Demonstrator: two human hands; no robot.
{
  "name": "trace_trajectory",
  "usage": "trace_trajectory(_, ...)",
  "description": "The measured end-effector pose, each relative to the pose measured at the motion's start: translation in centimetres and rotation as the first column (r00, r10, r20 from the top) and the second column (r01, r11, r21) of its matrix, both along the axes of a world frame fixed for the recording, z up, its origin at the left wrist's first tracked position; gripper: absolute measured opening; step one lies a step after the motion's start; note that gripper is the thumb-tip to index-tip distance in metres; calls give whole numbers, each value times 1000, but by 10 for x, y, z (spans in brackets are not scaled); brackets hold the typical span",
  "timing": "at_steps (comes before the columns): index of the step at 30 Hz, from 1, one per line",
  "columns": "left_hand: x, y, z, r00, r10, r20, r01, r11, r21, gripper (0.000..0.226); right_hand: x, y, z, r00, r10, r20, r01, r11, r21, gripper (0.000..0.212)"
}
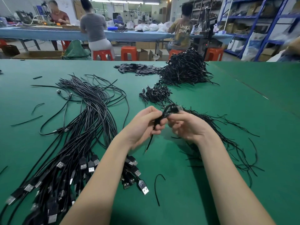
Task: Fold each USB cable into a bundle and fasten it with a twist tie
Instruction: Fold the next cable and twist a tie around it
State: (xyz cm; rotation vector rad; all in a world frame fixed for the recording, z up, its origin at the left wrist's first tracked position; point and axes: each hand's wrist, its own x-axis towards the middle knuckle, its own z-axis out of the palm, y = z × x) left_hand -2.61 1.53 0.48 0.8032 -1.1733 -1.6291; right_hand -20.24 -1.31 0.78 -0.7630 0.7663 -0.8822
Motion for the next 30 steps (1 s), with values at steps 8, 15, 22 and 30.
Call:
trace_trajectory(8,-4,6,6,862,-61,503,157,976,-150,16,-36,9,21,795,-156,-587,-191,853,-486,32)
trace_trajectory(15,-8,-6,-4,757,207,620,-86,972,-219,12,-4,6,27,503,-491,-712,-279,687,-671,26)
trace_trajectory(22,-9,-10,-1,874,368,317,-383,924,-15,7,16,8,21,595,-601,-534,-145,574,-806,29)
trace_trajectory(30,-11,-6,-7,656,602,456,-526,797,-296,6,14,6,21,537,-546,-643,-213,650,-730,16)
